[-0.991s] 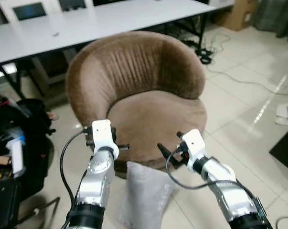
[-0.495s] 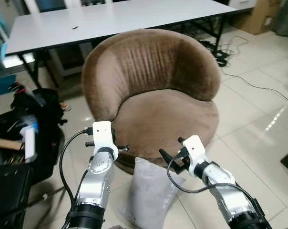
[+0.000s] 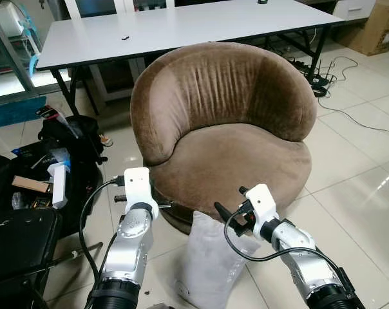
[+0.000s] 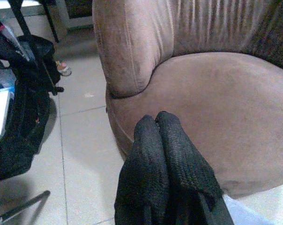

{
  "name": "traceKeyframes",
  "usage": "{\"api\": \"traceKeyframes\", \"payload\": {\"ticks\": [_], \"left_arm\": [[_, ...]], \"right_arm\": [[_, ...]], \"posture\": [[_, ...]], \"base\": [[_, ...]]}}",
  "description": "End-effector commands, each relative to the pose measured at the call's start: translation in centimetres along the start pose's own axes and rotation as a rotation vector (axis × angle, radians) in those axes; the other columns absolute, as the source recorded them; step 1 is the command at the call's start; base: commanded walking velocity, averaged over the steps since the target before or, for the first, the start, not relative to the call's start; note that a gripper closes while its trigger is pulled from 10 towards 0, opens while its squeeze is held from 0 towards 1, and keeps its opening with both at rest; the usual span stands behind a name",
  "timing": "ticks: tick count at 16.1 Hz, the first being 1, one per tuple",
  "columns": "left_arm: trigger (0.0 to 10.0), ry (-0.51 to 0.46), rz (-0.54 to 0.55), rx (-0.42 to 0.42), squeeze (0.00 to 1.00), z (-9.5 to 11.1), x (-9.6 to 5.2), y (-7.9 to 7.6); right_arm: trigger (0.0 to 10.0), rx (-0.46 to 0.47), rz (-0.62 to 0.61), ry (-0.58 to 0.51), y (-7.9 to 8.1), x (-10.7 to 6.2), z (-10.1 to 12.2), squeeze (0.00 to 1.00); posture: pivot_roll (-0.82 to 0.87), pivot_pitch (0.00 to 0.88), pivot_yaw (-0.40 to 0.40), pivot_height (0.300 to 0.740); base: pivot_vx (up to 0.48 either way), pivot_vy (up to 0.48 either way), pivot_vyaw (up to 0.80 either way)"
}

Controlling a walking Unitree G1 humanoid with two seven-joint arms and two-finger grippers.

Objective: Move the pillow to the sofa from floor

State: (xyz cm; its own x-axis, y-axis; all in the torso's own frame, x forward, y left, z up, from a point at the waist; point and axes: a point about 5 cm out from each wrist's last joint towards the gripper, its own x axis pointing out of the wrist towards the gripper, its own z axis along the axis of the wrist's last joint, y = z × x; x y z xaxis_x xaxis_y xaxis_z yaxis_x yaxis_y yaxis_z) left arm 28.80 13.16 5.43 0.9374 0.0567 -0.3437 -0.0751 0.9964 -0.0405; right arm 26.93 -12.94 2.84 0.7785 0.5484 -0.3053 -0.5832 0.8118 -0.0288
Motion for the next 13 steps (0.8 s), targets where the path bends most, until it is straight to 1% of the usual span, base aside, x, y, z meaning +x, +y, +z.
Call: {"api": "traceKeyframes", "payload": {"ticks": [1,2,3,4,5,6,7,9,10,12,13], "left_arm": [[10.0,-0.026,-0.012,0.052,1.0,0.5,0.1,-0.1],[10.0,-0.041,-0.022,0.099,1.0,0.6,0.1,-0.2],[10.0,-0.057,-0.062,0.137,1.0,0.6,0.1,-0.7],[10.0,-0.057,-0.102,0.149,1.0,0.5,0.1,-1.3],[10.0,-0.058,-0.103,0.144,1.0,0.5,0.0,-1.4],[10.0,-0.052,-0.141,0.102,1.0,0.5,-0.1,-1.9],[10.0,-0.008,-0.193,0.014,1.0,-0.3,-0.2,-2.5],[10.0,0.012,-0.239,0.009,1.0,-0.7,-0.3,-3.0],[10.0,0.021,-0.256,0.045,1.0,-0.8,0.0,-3.0],[10.0,0.006,-0.221,0.041,1.0,-0.3,0.6,-2.0],[10.0,-0.019,-0.204,0.026,1.0,0.4,0.8,-1.4]], "right_arm": [[10.0,-0.013,-0.013,-0.019,-0.4,0.2,0.5,0.0],[10.0,-0.014,-0.013,-0.02,-0.3,0.2,0.5,0.0],[10.0,-0.015,-0.014,-0.022,-0.3,0.1,0.4,0.0],[10.0,-0.014,-0.016,-0.023,-0.2,0.1,0.4,0.0],[10.0,-0.014,-0.017,-0.023,-0.2,0.1,0.4,0.0],[10.0,-0.013,-0.017,-0.023,-0.2,0.1,0.3,0.0],[10.0,-0.012,-0.018,-0.023,-0.1,0.1,0.3,0.0],[10.0,-0.014,-0.02,-0.024,0.0,0.1,0.4,0.0],[10.0,-0.009,-0.037,-0.018,0.0,0.1,0.5,0.0],[10.0,0.0,-0.073,-0.019,-0.2,0.2,0.6,0.0],[10.0,0.031,-0.13,-0.028,-0.8,0.3,0.8,0.0]], "posture": [[-0.13,0.0,0.059,0.74],[-0.13,0.0,0.062,0.74],[-0.13,0.0,0.067,0.74],[-0.13,0.0,0.067,0.74],[-0.14,0.0,0.073,0.74],[-0.14,0.0,0.073,0.74],[-0.14,0.0,0.075,0.74],[-0.14,0.0,0.076,0.74],[-0.14,0.0,0.075,0.74],[-0.14,0.0,0.079,0.74],[-0.14,0.0,0.08,0.74]], "base": [[0.0,0.0,0.0],[0.0,0.0,0.0],[0.0,0.0,0.0],[0.0,0.0,0.0],[0.0,0.0,0.0],[0.0,0.0,0.0],[0.0,0.0,0.0],[0.0,0.0,0.0],[0.0,0.0,0.0],[0.0,0.0,0.0],[0.0,0.0,0.0]]}}
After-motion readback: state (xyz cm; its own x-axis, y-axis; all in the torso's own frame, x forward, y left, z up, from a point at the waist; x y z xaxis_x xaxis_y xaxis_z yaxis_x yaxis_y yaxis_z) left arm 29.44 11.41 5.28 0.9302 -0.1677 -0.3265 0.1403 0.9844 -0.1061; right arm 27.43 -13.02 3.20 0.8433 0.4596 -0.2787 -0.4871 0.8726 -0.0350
